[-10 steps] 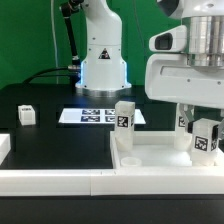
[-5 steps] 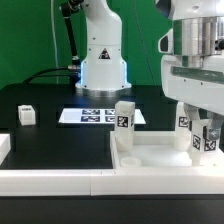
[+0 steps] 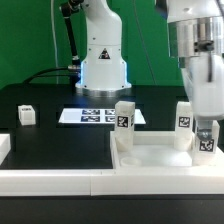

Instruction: Assemble square table

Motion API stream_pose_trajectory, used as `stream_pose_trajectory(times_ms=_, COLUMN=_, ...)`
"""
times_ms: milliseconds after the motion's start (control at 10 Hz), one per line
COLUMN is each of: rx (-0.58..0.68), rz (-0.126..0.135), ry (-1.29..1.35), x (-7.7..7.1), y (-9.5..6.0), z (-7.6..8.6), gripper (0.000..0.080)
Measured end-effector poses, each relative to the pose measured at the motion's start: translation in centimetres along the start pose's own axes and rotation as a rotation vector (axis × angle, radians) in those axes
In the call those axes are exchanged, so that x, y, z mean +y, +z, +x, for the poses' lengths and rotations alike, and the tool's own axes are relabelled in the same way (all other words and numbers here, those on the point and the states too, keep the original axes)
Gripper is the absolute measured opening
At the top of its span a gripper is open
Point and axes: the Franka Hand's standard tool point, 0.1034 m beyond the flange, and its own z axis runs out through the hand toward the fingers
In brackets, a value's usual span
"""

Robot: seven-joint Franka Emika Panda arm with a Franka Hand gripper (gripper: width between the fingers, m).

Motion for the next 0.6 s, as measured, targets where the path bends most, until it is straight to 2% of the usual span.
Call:
stream_pose_trajectory(times_ms=100, rx=-0.041, rz=0.017, ry=0.171, x=-0.04, y=0.01, z=-0.10, gripper=0.0290)
stream_pose_trajectory(times_ms=300, rx=-0.076, rz=0.041, ry=0.324, x=-0.05, y=0.03, z=-0.21, gripper=0.0290)
stream_pose_trajectory(times_ms=600, rx=-0.081, rz=0.040, ry=0.303, x=0.04, y=0.04, z=-0.21, gripper=0.0290)
